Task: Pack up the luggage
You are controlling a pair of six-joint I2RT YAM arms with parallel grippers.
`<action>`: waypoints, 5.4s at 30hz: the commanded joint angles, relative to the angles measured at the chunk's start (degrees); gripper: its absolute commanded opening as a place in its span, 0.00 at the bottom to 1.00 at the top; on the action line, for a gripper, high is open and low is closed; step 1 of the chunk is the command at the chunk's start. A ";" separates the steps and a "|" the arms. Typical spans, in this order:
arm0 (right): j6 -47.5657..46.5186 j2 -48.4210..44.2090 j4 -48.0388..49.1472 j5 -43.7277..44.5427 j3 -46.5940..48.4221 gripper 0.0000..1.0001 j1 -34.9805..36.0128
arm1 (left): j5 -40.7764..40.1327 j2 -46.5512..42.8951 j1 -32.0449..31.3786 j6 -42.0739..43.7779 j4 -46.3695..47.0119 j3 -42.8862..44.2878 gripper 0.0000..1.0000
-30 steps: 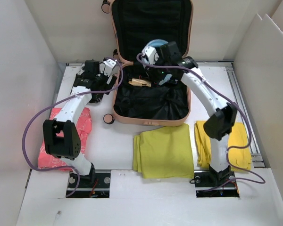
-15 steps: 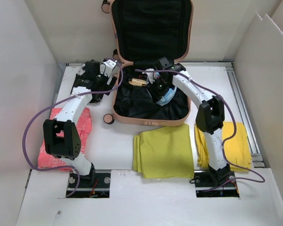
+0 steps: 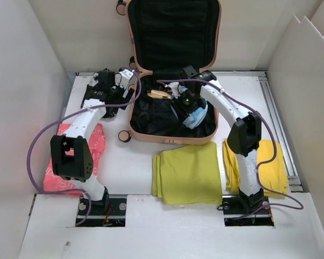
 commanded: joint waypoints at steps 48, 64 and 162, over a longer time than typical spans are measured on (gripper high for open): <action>58.62 -64.31 26.23 33.74 -71.37 1.00 -42.50 | 3.45 -3.98 -3.05 -10.26 -6.01 -1.77 0.84; 73.80 -51.71 43.39 18.67 -84.57 0.95 -42.50 | 0.98 -3.45 -3.05 -9.73 -6.54 -0.72 0.84; 11.05 -25.68 30.88 -11.68 -33.51 0.00 -53.05 | -2.79 0.33 -0.40 -4.37 -7.68 5.43 0.84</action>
